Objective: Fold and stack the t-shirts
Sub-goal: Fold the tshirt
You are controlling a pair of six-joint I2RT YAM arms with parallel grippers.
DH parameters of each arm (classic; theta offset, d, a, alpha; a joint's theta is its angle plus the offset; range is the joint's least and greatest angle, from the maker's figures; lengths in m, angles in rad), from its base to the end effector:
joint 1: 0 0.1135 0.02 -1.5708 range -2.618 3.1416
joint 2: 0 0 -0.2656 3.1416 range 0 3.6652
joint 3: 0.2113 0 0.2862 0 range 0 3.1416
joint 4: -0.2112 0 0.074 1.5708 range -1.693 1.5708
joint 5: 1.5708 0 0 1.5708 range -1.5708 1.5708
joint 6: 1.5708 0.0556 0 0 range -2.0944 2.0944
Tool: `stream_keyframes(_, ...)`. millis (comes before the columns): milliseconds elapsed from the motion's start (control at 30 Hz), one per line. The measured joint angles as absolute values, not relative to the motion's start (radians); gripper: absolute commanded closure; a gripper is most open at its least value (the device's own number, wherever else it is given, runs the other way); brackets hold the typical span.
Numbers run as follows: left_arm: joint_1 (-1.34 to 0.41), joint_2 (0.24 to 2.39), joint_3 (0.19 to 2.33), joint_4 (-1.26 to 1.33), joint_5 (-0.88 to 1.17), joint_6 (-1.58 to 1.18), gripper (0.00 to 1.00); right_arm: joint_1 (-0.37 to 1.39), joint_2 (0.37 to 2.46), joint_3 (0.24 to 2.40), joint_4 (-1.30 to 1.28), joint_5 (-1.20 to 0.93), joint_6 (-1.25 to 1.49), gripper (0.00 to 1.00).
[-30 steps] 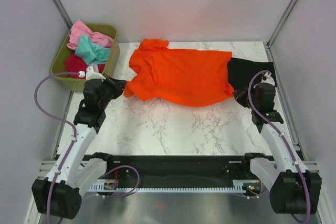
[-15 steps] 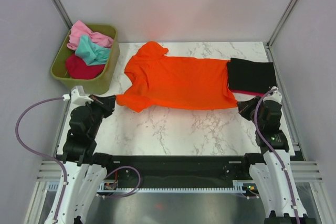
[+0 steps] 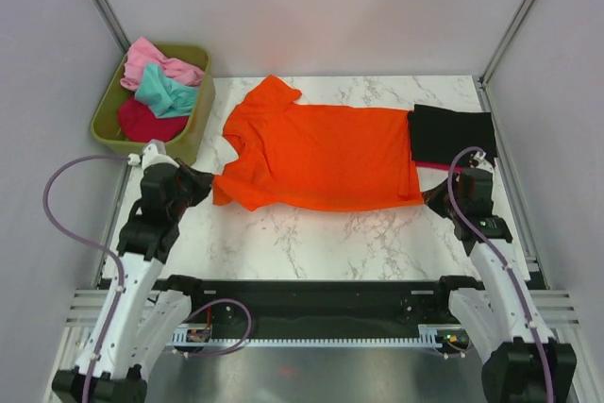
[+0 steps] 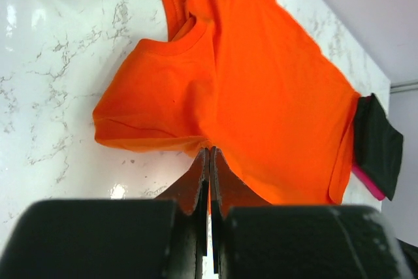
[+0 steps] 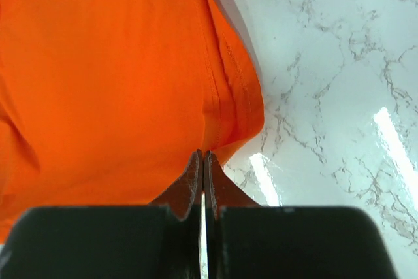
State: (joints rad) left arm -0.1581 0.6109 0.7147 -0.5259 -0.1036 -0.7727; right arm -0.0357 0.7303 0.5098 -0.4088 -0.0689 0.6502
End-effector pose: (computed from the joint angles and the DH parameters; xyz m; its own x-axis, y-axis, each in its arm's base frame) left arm 0.1910 -0.0246 0.3016 -0.3339 -0.6499 -0.6828 -0.2369 0.7590 -0.6065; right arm 0.2130 -0.0038 0.2119 -0.4802 0.6215 -0.6190 0.3401 0.7824 0.5217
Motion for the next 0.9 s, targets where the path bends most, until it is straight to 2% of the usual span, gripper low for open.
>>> stream_keyframes(400, -0.158, 1.111, 0.897, -0.389, -0.102, -0.797, 0.98, -0.002, 1.194, 0.686, -0.241, 0.004, 0.67, 1.0)
stream_keyframes(900, -0.158, 1.575, 1.289, -0.327, -0.102, -0.822, 0.98, 0.04, 1.52, 0.905, -0.159, 0.139, 0.704, 1.0)
